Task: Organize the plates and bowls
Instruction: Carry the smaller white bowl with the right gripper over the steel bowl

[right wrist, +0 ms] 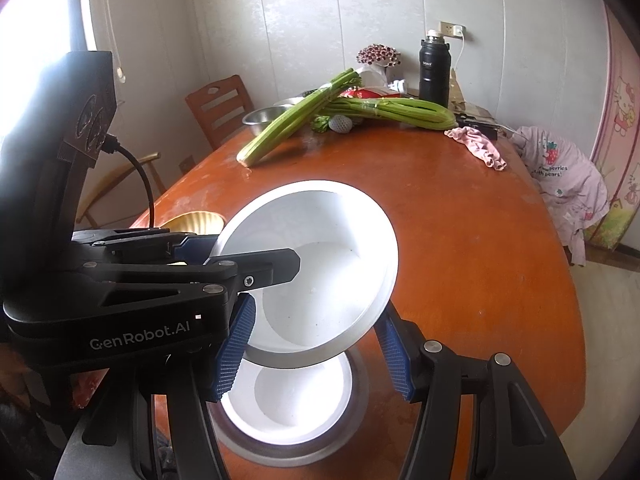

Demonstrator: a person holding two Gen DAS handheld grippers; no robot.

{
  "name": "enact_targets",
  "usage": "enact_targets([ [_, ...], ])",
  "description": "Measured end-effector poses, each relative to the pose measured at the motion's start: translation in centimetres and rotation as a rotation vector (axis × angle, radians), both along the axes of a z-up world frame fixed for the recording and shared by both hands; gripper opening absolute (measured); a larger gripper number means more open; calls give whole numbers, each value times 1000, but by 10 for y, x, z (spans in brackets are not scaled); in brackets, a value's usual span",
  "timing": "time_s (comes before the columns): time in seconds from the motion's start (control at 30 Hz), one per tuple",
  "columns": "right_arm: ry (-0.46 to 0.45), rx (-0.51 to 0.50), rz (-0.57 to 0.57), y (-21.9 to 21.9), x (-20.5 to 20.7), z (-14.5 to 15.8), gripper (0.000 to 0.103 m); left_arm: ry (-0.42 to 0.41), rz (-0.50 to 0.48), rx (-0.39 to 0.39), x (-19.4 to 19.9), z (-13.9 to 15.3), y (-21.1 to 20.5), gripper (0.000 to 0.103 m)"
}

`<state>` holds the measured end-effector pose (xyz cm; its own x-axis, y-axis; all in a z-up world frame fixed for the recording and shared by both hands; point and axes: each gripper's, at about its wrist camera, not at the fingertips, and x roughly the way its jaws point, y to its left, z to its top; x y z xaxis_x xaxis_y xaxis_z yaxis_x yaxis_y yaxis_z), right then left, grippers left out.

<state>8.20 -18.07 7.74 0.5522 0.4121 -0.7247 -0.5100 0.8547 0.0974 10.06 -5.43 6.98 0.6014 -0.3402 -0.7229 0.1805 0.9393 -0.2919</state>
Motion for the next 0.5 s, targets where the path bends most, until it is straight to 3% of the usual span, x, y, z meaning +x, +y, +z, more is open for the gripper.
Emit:
enact_targets([
  [0.5, -4, -13, 22, 4, -26, -5, 63, 6, -1, -3, -26, -8, 3, 37],
])
